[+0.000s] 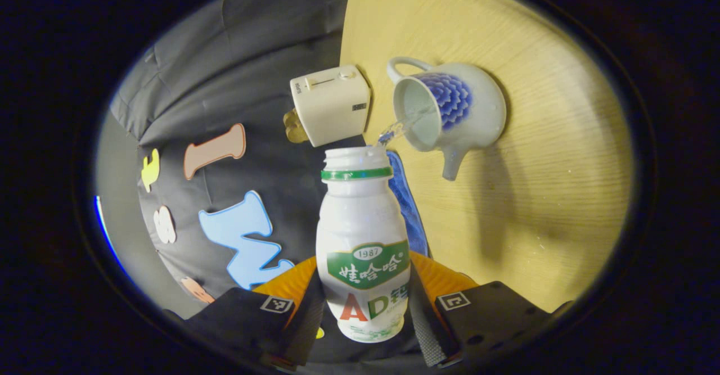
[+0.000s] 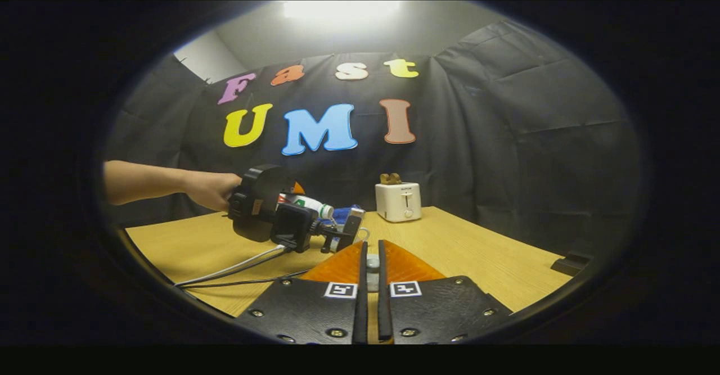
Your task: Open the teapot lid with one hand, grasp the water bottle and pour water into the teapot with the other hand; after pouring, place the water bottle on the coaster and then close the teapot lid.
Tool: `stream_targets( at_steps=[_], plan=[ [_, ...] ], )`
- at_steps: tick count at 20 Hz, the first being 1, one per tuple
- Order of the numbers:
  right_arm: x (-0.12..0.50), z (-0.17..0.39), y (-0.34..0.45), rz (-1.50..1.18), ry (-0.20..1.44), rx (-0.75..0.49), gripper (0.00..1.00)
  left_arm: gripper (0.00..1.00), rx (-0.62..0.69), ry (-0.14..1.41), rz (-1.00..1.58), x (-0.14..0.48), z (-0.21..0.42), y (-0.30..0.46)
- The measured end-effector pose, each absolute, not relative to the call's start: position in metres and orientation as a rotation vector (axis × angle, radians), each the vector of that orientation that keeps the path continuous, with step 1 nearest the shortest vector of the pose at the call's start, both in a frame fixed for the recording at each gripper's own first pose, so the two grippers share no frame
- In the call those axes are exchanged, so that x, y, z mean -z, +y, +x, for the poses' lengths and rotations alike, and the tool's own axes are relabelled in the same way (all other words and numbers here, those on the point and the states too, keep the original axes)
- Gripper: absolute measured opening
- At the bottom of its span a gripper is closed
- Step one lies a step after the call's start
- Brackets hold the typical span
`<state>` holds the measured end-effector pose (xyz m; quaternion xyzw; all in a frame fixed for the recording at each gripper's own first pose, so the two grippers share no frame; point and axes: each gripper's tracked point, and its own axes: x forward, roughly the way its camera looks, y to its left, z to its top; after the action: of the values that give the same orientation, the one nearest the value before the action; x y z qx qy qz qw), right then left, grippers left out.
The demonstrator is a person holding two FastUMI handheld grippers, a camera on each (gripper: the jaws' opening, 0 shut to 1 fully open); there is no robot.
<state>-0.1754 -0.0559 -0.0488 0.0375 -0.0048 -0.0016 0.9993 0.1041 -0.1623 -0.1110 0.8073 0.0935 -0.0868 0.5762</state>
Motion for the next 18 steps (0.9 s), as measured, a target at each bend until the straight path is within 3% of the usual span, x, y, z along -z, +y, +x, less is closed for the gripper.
stream_targets(
  at_steps=[2,3,4,8,9,10,11,12,15,16,18],
  plan=[
    [0.0486,-0.176,-0.0562,0.077,-0.01,0.0,0.07,0.84,0.204,0.228,1.91,0.1106,0.1036,-0.1598],
    [0.0492,-0.1755,-0.0569,0.079,-0.01,0.003,0.07,0.72,0.203,0.222,1.918,0.1097,0.104,-0.1608],
    [0.0487,-0.175,-0.0578,0.078,-0.011,0.006,0.07,0.84,0.201,0.221,1.924,0.1104,0.1028,-0.1605],
    [0.0504,-0.1755,-0.0562,0.074,-0.006,0.002,0.07,0.84,0.207,0.223,1.936,0.1101,0.1037,-0.1607],
    [0.0507,-0.1757,-0.0566,0.074,-0.005,0.001,0.07,0.78,0.209,0.224,1.939,0.1102,0.1038,-0.1609],
    [0.0497,-0.1756,-0.0569,0.074,-0.007,0.002,0.07,0.84,0.207,0.223,1.943,0.1102,0.1037,-0.1607],
    [0.0494,-0.1757,-0.0574,0.074,-0.01,0.004,0.07,0.84,0.206,0.223,1.948,0.1098,0.1044,-0.1594],
    [0.0487,-0.1755,-0.0574,0.074,-0.009,0.005,0.07,0.78,0.204,0.224,1.954,0.1101,0.1044,-0.1592],
    [0.0508,-0.1753,-0.0579,0.075,-0.008,0.003,0.07,0.78,0.205,0.234,1.96,0.1102,0.1038,-0.1584],
    [0.0503,-0.175,-0.0581,0.077,-0.007,0.003,0.07,0.82,0.205,0.233,1.961,0.1096,0.1045,-0.1588],
    [0.0501,-0.1753,-0.0567,0.076,-0.007,0.002,0.07,0.78,0.207,0.228,1.963,0.1104,0.1039,-0.1582]
  ],
)
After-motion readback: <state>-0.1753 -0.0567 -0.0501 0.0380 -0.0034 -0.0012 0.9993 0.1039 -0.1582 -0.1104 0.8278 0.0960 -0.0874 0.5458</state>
